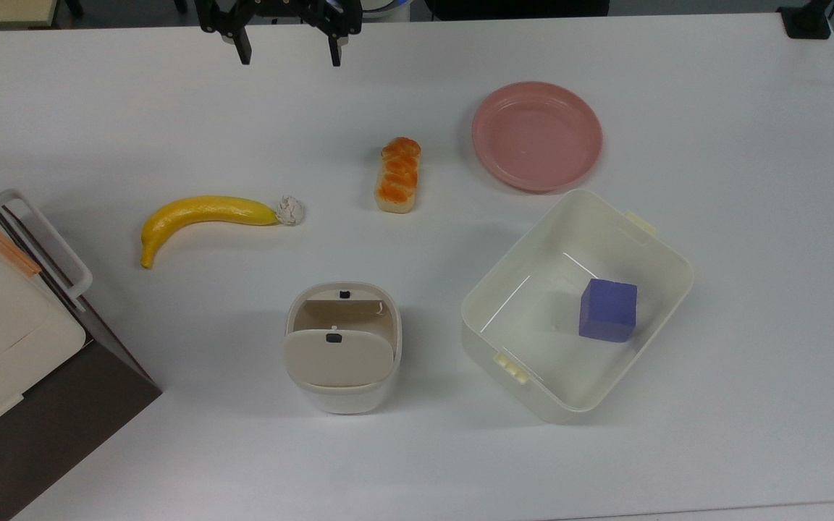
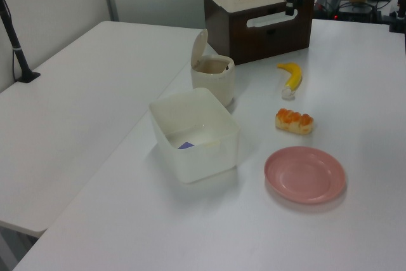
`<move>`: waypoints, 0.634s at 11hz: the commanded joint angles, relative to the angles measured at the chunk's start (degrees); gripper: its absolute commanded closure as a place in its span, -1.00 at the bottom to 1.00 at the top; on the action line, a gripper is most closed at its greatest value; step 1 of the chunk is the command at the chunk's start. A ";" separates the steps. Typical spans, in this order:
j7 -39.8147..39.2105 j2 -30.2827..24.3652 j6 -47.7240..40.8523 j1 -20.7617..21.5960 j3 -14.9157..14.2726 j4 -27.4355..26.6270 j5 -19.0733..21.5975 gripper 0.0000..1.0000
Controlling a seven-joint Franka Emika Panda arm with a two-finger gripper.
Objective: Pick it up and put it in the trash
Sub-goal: 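Move the open gripper down toward the white tag on the banana stem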
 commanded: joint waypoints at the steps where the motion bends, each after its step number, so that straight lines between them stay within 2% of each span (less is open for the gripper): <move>1: -0.24 -1.69 1.55 0.43 -0.62 -1.55 -0.90 -1.00; 7: -1.40 -1.78 1.40 0.51 -0.54 -1.64 -0.99 -1.00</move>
